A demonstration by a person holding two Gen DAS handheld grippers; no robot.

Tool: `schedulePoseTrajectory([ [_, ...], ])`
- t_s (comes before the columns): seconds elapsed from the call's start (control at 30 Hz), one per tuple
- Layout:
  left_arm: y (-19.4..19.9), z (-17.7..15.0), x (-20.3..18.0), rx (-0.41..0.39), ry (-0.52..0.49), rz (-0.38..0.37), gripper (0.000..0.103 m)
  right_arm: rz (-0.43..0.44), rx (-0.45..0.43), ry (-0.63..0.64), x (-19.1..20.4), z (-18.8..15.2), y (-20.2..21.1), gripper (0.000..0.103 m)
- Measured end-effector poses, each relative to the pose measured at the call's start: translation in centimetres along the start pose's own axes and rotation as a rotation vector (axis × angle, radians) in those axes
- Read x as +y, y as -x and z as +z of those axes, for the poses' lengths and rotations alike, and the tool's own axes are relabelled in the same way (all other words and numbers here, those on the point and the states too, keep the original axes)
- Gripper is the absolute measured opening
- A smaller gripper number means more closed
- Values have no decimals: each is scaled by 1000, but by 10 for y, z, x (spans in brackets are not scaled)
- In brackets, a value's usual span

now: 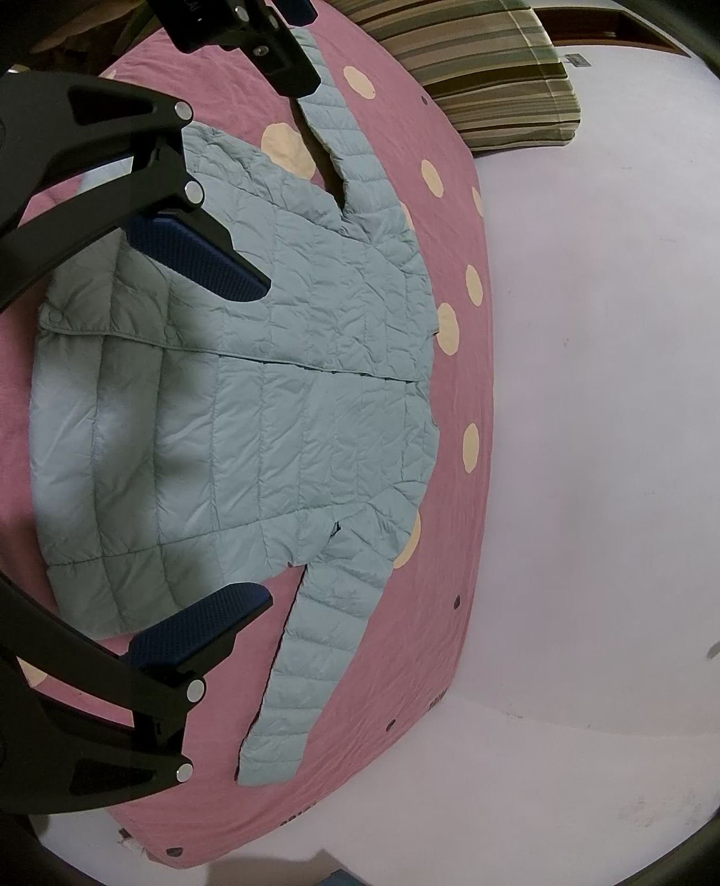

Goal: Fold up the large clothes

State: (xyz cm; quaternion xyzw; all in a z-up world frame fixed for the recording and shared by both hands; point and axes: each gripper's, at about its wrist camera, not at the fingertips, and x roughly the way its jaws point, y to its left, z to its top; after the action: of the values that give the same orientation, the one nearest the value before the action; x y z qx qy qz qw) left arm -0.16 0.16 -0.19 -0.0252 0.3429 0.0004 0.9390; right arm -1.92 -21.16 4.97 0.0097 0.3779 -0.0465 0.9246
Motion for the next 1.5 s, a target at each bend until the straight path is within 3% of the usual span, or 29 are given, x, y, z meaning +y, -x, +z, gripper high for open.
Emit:
schedulePoseTrajectory([
  [0.67, -17, -7, 1, 31, 11, 3, 98, 3, 22, 0, 4, -6, -10, 101],
  [0.9, -56, -6, 31, 78, 63, 110, 98, -16, 58, -62, -22, -8, -40, 101],
  [1.1, -108, -14, 90, 133, 160, 313, 98, -85, 80, -248, -99, -14, -77, 101],
  [1.17, -123, -19, 112, 156, 187, 379, 98, -104, 85, -330, -132, -17, -87, 91],
  [1.2, -131, -24, 125, 168, 206, 412, 98, -117, 89, -367, -148, -19, -92, 76],
  [1.23, -138, -29, 138, 183, 227, 450, 98, -129, 93, -390, -158, -21, -94, 70],
  [1.5, -173, -64, 215, 282, 382, 627, 98, -227, 142, -716, -294, -61, -132, 70],
])
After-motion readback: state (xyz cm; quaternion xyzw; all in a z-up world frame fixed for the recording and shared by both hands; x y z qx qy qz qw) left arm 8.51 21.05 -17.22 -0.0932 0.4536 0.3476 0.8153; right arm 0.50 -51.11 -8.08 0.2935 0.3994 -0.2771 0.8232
